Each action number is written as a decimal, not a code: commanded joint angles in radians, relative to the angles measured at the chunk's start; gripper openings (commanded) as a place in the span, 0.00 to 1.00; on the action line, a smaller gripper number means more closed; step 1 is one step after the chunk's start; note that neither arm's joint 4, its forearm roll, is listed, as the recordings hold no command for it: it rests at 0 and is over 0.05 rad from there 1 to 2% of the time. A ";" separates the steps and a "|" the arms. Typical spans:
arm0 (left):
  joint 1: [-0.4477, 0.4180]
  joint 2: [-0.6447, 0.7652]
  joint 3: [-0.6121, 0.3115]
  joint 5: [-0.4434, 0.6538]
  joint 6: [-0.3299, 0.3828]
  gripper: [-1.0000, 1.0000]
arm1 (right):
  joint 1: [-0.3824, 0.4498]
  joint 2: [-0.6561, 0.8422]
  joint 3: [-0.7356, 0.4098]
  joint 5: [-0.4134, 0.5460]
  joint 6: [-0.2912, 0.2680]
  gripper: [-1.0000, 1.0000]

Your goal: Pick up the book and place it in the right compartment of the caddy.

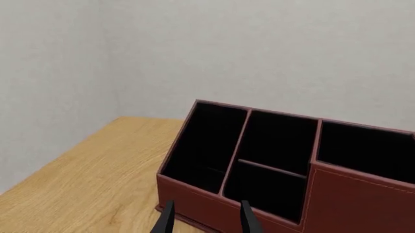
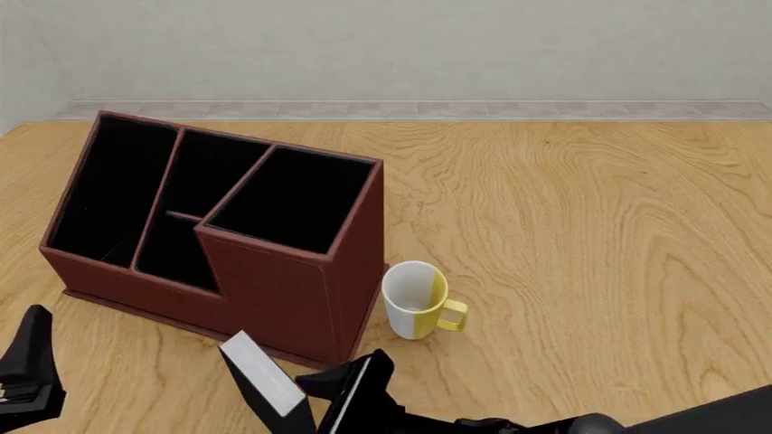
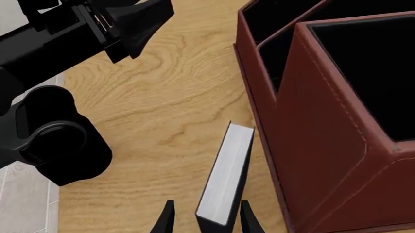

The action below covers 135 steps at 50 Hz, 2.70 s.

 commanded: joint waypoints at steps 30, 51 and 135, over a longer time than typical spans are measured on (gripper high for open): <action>-0.001 0.000 0.008 -0.007 0.000 1.00 | -0.014 -0.051 0.022 -0.002 -0.017 0.00; -0.015 0.001 -0.011 -0.001 0.001 1.00 | 0.025 -0.178 0.035 0.059 -0.064 0.00; -0.014 0.000 0.001 -0.016 -0.029 1.00 | 0.112 -0.830 -0.225 0.867 -0.163 0.00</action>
